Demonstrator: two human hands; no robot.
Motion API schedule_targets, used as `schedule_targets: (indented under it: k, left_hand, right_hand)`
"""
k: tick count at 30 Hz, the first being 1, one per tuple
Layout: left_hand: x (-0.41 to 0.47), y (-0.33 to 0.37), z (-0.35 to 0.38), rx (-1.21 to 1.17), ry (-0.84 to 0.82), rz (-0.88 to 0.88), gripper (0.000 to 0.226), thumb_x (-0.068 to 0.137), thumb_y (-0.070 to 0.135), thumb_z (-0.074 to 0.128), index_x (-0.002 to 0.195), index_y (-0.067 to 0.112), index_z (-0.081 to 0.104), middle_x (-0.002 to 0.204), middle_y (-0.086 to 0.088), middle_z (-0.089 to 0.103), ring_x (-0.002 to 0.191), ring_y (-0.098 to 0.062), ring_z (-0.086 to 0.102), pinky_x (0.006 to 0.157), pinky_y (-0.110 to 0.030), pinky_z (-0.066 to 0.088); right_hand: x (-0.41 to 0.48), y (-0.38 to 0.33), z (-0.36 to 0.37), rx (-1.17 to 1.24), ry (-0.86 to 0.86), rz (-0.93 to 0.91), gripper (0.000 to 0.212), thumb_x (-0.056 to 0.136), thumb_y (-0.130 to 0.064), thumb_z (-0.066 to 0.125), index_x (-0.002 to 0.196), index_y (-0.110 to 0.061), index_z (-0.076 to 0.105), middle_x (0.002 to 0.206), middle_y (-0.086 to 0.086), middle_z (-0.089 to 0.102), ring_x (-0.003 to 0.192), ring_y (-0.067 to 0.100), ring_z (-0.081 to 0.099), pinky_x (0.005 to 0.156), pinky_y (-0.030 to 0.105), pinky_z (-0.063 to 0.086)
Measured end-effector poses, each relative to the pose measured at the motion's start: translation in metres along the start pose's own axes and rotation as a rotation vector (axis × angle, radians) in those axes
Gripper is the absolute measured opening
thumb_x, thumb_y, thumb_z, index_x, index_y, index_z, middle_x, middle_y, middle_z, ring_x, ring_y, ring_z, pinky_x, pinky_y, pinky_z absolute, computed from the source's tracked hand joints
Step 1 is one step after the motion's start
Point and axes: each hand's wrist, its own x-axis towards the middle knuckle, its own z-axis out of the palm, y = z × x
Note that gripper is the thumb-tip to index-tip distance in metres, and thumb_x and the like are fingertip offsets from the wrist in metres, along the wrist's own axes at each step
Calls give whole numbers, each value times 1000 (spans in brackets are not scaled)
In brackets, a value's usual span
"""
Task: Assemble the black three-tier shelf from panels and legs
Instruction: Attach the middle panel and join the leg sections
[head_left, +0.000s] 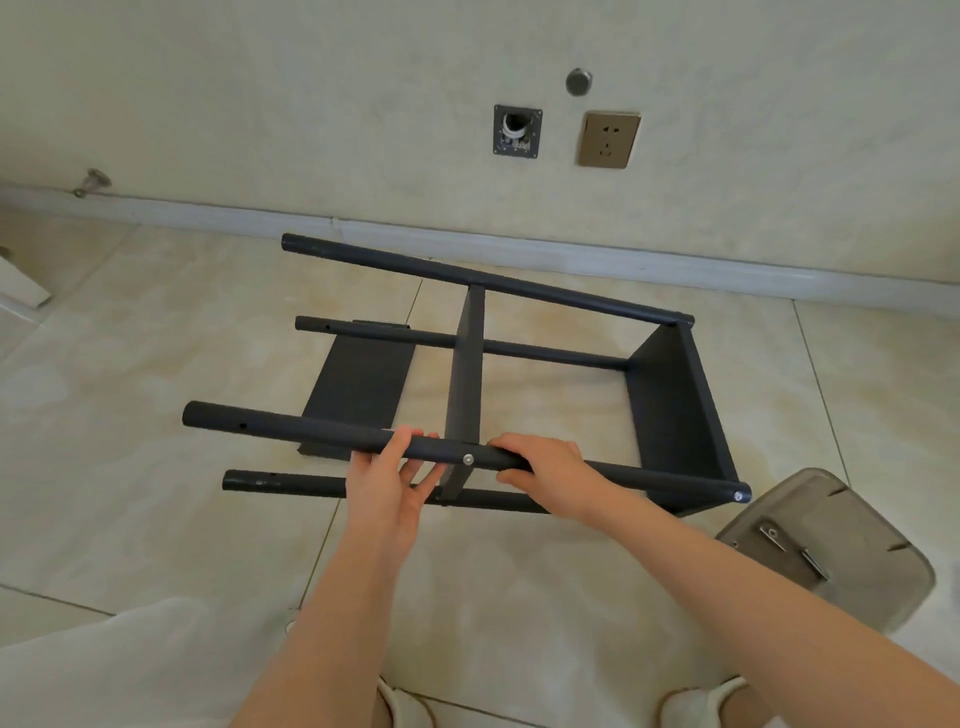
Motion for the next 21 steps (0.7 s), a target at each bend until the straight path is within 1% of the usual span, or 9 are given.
schedule_targets:
  k: [2,5,7,9,11,15,17,19,21]
  left_hand:
    - [-1,13,13,39,-26,39,30,95,12,66,123,18,58,117,-13,70,96,-25,76,70,-42,64]
    - [-3,36,33,101,-61,92,26,93,12,69,116,22,60,114,-9,71,96,-23,75,64,-38,63]
    - [-6,51,46,164,-86,135,26,92,12,71,110,27,60,113,-6,71,101,-24,72,64,-38,63]
    - [-13,66,59,240,-124,198,28,91,13,72,108,31,59,116,-4,69,104,-25,70,67,-38,63]
    - [-24,80,70,326,-158,264,28,90,15,73,106,32,58,117,-4,69,106,-25,70,72,-39,64]
    - [-50,100,90,478,-200,345,30,91,14,71,117,21,58,119,-7,68,108,-27,70,87,-48,61]
    - [-64,109,96,550,-221,384,33,93,12,69,123,15,56,117,-8,69,107,-25,71,85,-45,62]
    - [-76,118,99,617,-252,418,32,94,12,68,124,14,55,113,-8,69,103,-22,72,79,-38,64]
    - [-87,129,100,695,-279,441,33,95,13,67,125,15,54,115,-6,68,103,-19,72,79,-37,64]
  right_hand:
    - [0,-3,-10,44,42,-14,24,100,-26,55,123,-32,56,102,-14,60,98,15,58,100,42,41]
    - [1,-8,-25,104,94,-44,26,99,-26,57,125,-31,56,103,-14,60,96,11,58,99,38,45]
    - [1,-11,-35,160,107,-62,28,99,-26,57,127,-29,56,103,-14,59,91,4,56,93,27,47]
    - [0,-15,-43,220,123,-80,29,99,-25,58,128,-29,55,103,-15,58,88,1,55,83,14,42]
    - [-3,-21,-50,261,148,-102,30,99,-24,58,128,-28,55,103,-14,58,89,-1,55,79,9,38]
    - [-14,-33,-56,359,194,-116,29,97,-24,60,126,-26,56,109,-8,62,99,7,60,88,17,45]
    - [-20,-39,-57,371,208,-124,27,96,-25,63,122,-28,57,109,-7,64,100,8,61,87,15,46]
    - [-24,-46,-59,346,205,-136,27,93,-28,66,119,-28,58,102,-12,64,93,3,61,80,9,43]
    - [-28,-56,-63,292,178,-141,27,91,-30,69,116,-28,60,97,-17,62,85,-1,60,77,9,44]
